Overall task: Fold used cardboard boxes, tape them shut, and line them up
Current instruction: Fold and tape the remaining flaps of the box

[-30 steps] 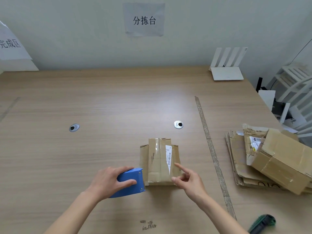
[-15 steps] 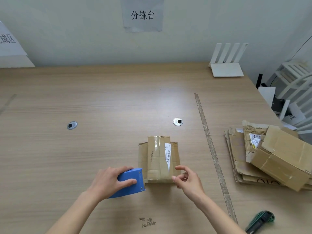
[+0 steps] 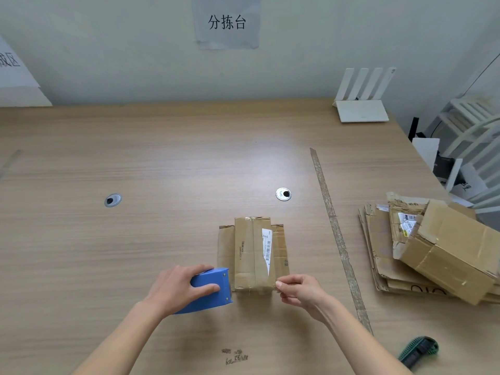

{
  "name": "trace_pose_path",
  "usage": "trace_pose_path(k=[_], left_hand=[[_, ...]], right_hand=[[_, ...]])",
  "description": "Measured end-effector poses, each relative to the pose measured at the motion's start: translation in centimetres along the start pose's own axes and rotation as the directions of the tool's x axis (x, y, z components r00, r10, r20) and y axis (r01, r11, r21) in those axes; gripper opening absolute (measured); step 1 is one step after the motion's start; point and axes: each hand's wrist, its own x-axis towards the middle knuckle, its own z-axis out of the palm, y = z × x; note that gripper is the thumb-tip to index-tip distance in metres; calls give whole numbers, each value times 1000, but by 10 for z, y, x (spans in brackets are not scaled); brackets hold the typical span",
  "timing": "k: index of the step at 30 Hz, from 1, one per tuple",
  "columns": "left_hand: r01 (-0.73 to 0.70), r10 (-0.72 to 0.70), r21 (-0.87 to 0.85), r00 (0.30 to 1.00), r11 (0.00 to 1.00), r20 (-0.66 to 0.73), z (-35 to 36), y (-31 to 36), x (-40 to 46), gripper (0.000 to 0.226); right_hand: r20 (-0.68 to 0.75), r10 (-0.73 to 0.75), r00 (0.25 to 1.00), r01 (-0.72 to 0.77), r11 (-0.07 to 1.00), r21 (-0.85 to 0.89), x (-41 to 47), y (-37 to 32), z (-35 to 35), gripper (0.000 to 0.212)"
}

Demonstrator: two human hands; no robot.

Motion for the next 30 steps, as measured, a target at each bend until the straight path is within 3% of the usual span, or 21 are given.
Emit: trace_pose_path(k=[5, 7, 9, 11, 14, 16, 18, 19, 21, 25, 30], left_hand=[[-16, 16, 7, 1000, 1000, 15, 1, 1, 2, 51], [6, -6, -42, 1000, 999, 6, 3, -1, 4, 48], [10, -9, -85, 1000, 996, 5, 2, -3, 5, 42], [0, 1, -99, 1000, 995, 9, 0, -4, 6, 36], [5, -5, -93, 1000, 996, 0, -4, -4, 6, 41], [7, -7, -90, 1000, 996, -1, -5, -4, 6, 46], [6, -6, -91, 1000, 996, -1, -6, -3, 7, 47], [5, -5, -86, 1000, 996, -3, -6, -3, 8, 48], [3, -4, -69, 1000, 998, -13, -6, -5, 9, 53], [0, 0, -26, 1000, 1000, 2, -7, -17, 7, 58], [-44, 41, 113, 999, 993, 34, -21, -21, 9, 53]], right_hand=[[-75, -6, 997, -2, 994, -111, 4, 3, -5, 37], [-137, -81, 987, 49, 974, -221, 5, 9, -4, 34], [-175, -170, 970, 128, 966, -225, 6, 12, 0, 24], [-262, -312, 913, 230, 925, -301, 8, 11, 6, 15], [-299, -614, 730, 399, 739, -542, 0, 3, 23, 20], [-128, -806, 578, 539, 495, -681, -8, -6, 46, 26], [163, -838, 520, 608, 229, -760, -9, -15, 70, 39], [292, -802, 521, 615, 115, -780, -7, -17, 80, 47], [416, -696, 585, 588, 11, -809, 7, -10, 91, 56], [440, -639, 631, 447, -164, -880, 30, 15, 86, 64], [418, -644, 641, 394, -192, -899, 37, 19, 85, 65]])
